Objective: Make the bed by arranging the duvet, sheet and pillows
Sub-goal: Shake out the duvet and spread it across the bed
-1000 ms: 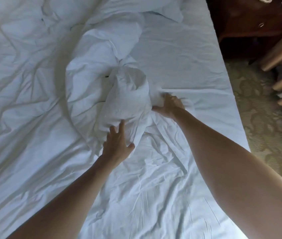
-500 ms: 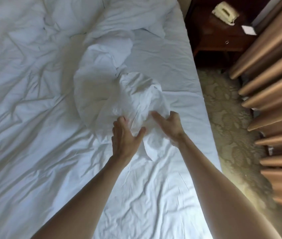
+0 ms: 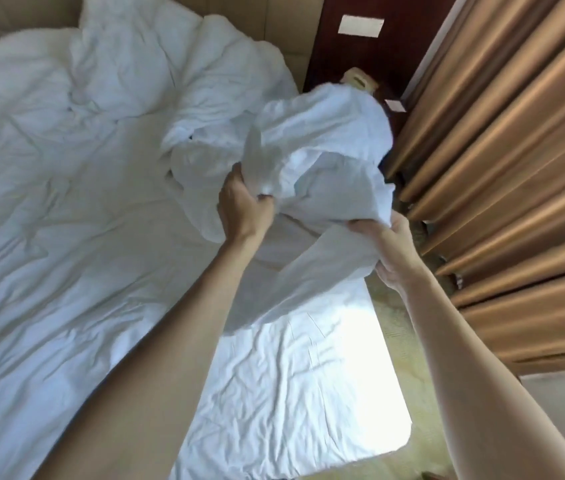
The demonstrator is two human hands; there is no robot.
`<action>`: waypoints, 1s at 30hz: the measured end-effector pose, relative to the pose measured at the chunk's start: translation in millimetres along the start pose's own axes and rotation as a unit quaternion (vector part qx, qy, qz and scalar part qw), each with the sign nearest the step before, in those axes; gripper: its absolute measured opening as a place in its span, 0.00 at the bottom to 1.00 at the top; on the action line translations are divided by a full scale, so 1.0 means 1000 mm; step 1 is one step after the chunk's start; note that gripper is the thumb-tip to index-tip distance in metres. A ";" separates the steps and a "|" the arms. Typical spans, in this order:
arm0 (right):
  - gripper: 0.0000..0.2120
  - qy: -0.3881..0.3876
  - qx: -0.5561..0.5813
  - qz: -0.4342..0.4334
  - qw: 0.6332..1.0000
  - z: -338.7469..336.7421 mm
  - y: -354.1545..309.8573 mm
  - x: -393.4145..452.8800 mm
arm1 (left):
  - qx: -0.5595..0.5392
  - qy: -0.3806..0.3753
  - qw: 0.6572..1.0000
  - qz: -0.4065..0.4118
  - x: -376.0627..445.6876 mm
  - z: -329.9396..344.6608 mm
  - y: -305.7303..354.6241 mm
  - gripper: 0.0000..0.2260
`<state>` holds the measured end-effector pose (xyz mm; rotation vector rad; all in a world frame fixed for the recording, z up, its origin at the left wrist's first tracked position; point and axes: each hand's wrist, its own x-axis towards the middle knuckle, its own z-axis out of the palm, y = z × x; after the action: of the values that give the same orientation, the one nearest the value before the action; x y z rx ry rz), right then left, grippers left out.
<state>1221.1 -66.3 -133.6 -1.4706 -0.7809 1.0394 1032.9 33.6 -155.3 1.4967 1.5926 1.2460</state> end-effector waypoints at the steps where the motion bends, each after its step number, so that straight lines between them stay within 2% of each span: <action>1: 0.09 -0.017 -0.006 0.009 1.000 -0.007 0.003 -0.007 | -0.006 -0.020 1.000 -0.016 -0.001 -0.002 0.010 0.17; 4: 0.13 -0.063 -0.026 0.037 0.997 -0.026 0.016 -0.025 | 0.037 -0.028 0.999 0.005 -0.012 0.003 0.037 0.07; 6: 0.19 -0.099 -0.039 0.038 0.994 -0.034 0.025 -0.033 | 0.037 -0.032 0.998 0.032 -0.024 0.015 0.053 0.05; 8: 0.21 -0.120 -0.028 0.040 0.992 -0.040 0.032 -0.037 | 0.028 -0.060 0.996 0.066 -0.037 0.035 0.068 0.05; 10: 0.20 -0.125 -0.022 0.045 0.991 -0.048 0.036 -0.034 | 0.078 -0.113 0.987 0.083 -0.052 0.062 0.080 0.17; 12: 0.17 -0.092 0.008 0.075 0.993 -0.062 0.038 -0.029 | 0.141 -0.154 0.977 0.042 -0.075 0.090 0.088 0.31; 13: 0.12 -0.069 0.044 0.109 0.991 -0.070 0.034 -0.028 | 0.135 -0.177 0.975 0.014 -0.089 0.102 0.091 0.37; 15: 0.08 -0.054 0.104 0.171 0.978 -0.088 0.033 -0.023 | 0.066 -0.253 0.964 -0.040 -0.120 0.119 0.087 0.40; 17: 0.12 -0.080 0.101 0.175 0.976 -0.104 0.035 -0.016 | 0.034 -0.317 0.946 -0.060 -0.147 0.130 0.073 0.42; 19: 0.16 -0.112 0.111 0.158 0.975 -0.114 0.032 -0.011 | -0.011 -0.289 0.955 -0.059 -0.161 0.132 0.052 0.48; 21: 0.14 -0.119 0.121 0.148 0.974 -0.122 0.027 -0.009 | 0.020 -0.273 0.960 -0.052 -0.167 0.129 0.033 0.52; 23: 0.15 -0.126 0.118 0.143 0.974 -0.124 0.026 -0.011 | 0.128 -0.250 0.959 -0.023 -0.172 0.125 0.024 0.47; 26: 0.24 -0.165 0.081 0.135 0.974 -0.122 0.029 -0.016 | 0.238 -0.132 0.962 0.028 -0.179 0.127 0.030 0.20; 28: 0.22 -0.191 0.049 0.151 0.969 -0.122 0.022 -0.019 | 0.262 -0.103 0.960 0.012 -0.180 0.126 0.038 0.14; 30: 0.21 -0.211 -0.011 0.144 0.967 -0.121 0.010 -0.024 | 0.239 -0.088 0.966 -0.048 -0.184 0.119 0.034 0.12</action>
<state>1321.1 -138.2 -139.3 -1.4256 -0.8905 1.6046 1185.2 -122.5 -197.5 1.7341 1.9034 0.6740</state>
